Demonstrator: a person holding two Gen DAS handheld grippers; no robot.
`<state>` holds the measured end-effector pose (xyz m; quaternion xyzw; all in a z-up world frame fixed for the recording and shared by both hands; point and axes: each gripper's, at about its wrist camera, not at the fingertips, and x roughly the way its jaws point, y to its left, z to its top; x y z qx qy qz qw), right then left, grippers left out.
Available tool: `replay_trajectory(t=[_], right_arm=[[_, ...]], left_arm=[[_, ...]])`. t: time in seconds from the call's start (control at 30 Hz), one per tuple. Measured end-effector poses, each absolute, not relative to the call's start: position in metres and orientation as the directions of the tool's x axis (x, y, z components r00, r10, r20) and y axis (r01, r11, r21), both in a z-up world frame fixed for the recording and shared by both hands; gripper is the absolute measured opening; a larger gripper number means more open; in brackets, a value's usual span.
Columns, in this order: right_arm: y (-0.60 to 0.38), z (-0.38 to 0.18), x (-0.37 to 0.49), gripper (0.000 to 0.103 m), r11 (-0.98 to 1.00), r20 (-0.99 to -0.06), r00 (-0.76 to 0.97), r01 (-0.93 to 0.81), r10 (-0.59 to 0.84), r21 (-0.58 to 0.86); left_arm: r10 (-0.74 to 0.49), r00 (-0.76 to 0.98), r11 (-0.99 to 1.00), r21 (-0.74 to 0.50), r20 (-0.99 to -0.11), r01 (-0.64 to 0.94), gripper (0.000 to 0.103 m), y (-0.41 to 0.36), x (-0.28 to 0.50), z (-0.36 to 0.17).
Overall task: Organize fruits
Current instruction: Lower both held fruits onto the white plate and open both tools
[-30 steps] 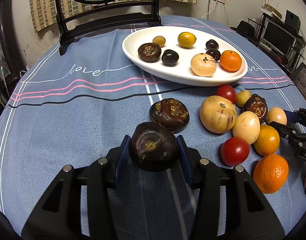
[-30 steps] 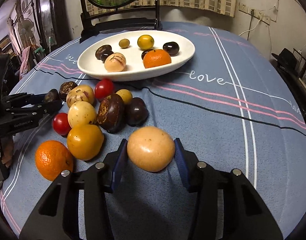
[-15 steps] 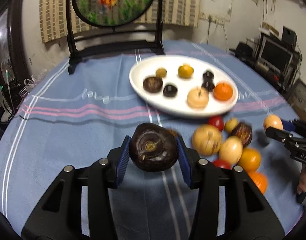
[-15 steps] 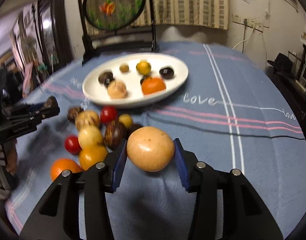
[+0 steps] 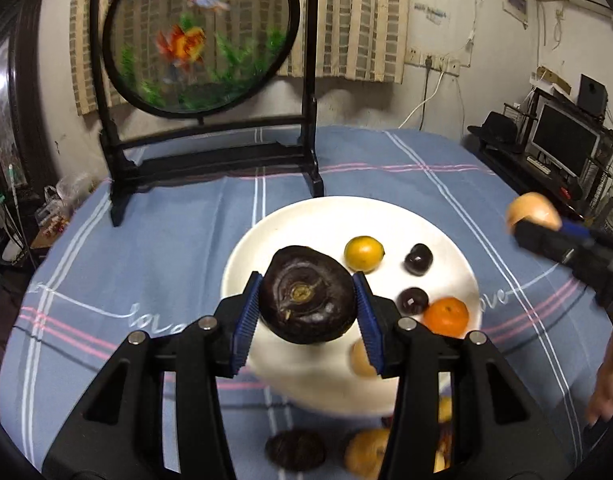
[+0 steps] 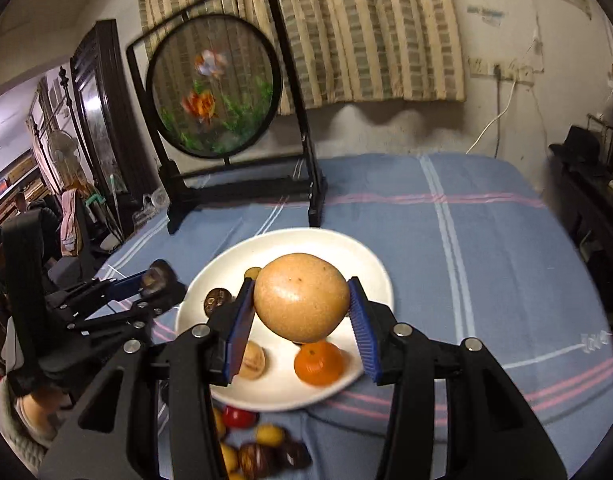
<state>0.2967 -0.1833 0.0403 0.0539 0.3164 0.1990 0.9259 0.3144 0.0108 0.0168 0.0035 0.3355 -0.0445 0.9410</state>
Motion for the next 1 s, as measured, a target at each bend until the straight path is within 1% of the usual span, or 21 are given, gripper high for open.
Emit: replay_trajectory(t=[0.1,0.2,0.3,0.4,0.43,0.47,0.5,0.63,0.7,0.73,0.77,0.8,0.83,0.87,0.93,1.0], right_arm=[[-0.163,0.013,0.326,0.047,0.910,-0.626,0.665,-0.348,0.408,0.224],[-0.152,-0.009,0.344,0.047,0.913,-0.676,0.625,-0.355,0.390,0.198],[-0.148,-0.021,0.356,0.047,0.918,-0.698,0.611,-0.351,0.373,0.184],[-0.149,-0.025,0.364,0.048,0.920,-0.699,0.610,-0.340,0.373,0.195],[-0.150,-0.026,0.368,0.056,0.917,-0.701,0.603,-0.342,0.381,0.204],[-0.151,-0.026,0.369,0.066,0.915,-0.702,0.598,-0.341,0.387,0.214],[-0.153,-0.025,0.370,0.066,0.920,-0.696,0.611,-0.330,0.378,0.211],[-0.161,-0.014,0.365,0.066,0.915,-0.658,0.641,-0.330,0.396,0.230],[-0.165,-0.005,0.361,0.066,0.910,-0.638,0.651,-0.332,0.412,0.249],[-0.166,0.000,0.359,0.067,0.908,-0.629,0.655,-0.333,0.418,0.256],[-0.168,0.008,0.353,0.069,0.904,-0.616,0.662,-0.337,0.427,0.265],[-0.170,0.013,0.349,0.070,0.901,-0.605,0.668,-0.338,0.434,0.272],[-0.172,0.019,0.343,0.076,0.897,-0.591,0.675,-0.339,0.441,0.283],[-0.175,0.026,0.336,0.085,0.893,-0.573,0.686,-0.337,0.449,0.298],[-0.178,0.034,0.320,0.094,0.892,-0.543,0.708,-0.333,0.451,0.307],[-0.179,0.039,0.303,0.094,0.896,-0.533,0.721,-0.338,0.443,0.288]], left_arm=[[-0.104,0.735,0.994,-0.057,-0.670,0.088,0.046,0.009,0.342,-0.001],[-0.099,0.702,0.994,-0.035,-0.705,0.104,0.046,0.004,0.359,-0.022],[-0.105,0.674,0.992,-0.033,-0.731,0.118,0.047,0.003,0.369,-0.038],[-0.082,0.684,0.992,0.010,-0.725,0.129,0.047,-0.001,0.374,-0.041],[-0.089,0.685,0.991,0.006,-0.724,0.135,0.047,-0.001,0.375,-0.041],[-0.093,0.688,0.991,0.000,-0.720,0.134,0.049,0.000,0.375,-0.040],[-0.093,0.692,0.992,-0.003,-0.716,0.130,0.055,0.001,0.375,-0.039],[-0.087,0.716,0.993,-0.003,-0.693,0.119,0.065,0.005,0.372,-0.030],[-0.084,0.732,0.994,-0.010,-0.676,0.105,0.074,0.009,0.368,-0.022],[-0.079,0.745,0.995,-0.013,-0.662,0.094,0.076,0.012,0.364,-0.016],[-0.075,0.756,0.996,-0.015,-0.650,0.086,0.081,0.015,0.361,-0.011],[-0.070,0.768,0.997,-0.017,-0.637,0.077,0.083,0.018,0.356,-0.005],[-0.068,0.773,0.997,-0.020,-0.630,0.072,0.083,0.020,0.351,-0.001],[-0.068,0.777,0.997,-0.025,-0.626,0.067,0.084,0.022,0.346,0.002],[-0.068,0.783,0.998,-0.038,-0.619,0.057,0.087,0.027,0.334,0.006],[-0.056,0.788,0.998,-0.034,-0.614,0.044,0.087,0.030,0.321,0.006]])
